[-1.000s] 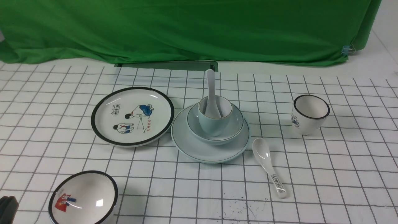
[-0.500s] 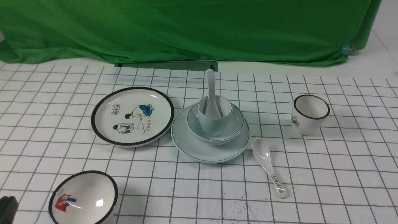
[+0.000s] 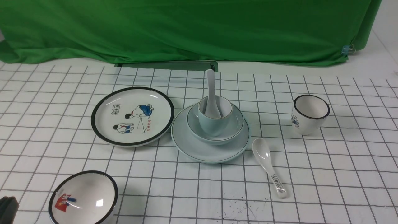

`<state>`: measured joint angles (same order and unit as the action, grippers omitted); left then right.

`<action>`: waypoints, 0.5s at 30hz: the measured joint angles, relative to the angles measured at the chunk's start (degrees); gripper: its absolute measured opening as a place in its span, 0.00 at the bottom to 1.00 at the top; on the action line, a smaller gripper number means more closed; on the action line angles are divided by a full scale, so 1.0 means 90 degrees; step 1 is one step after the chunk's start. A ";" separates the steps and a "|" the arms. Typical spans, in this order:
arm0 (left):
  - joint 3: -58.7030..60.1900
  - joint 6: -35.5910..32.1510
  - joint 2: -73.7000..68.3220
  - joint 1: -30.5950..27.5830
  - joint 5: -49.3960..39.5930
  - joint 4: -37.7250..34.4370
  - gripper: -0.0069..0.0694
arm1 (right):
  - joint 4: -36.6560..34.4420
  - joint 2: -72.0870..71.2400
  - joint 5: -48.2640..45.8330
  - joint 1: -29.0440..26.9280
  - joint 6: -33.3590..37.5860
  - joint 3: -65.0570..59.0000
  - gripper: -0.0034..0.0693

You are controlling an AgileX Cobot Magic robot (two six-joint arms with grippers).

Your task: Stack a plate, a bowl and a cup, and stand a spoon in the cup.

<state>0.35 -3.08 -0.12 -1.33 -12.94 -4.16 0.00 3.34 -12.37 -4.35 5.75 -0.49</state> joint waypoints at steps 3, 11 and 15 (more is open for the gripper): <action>0.0000 0.0000 0.0000 0.0000 0.0000 0.0000 0.05 | 0.0000 0.0000 0.0000 -0.0014 0.0000 0.0000 0.31; 0.0000 0.0000 0.0000 0.0000 0.0000 0.0000 0.05 | 0.0000 0.0000 0.0000 -0.0013 0.0007 0.0000 0.34; 0.0000 -0.0008 0.0000 0.0000 0.0000 0.0000 0.05 | 0.0000 0.0000 0.0000 -0.0013 0.0007 0.0000 0.36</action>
<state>0.35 -3.15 -0.12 -1.33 -12.94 -4.16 0.00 3.34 -12.37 -4.47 5.81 -0.49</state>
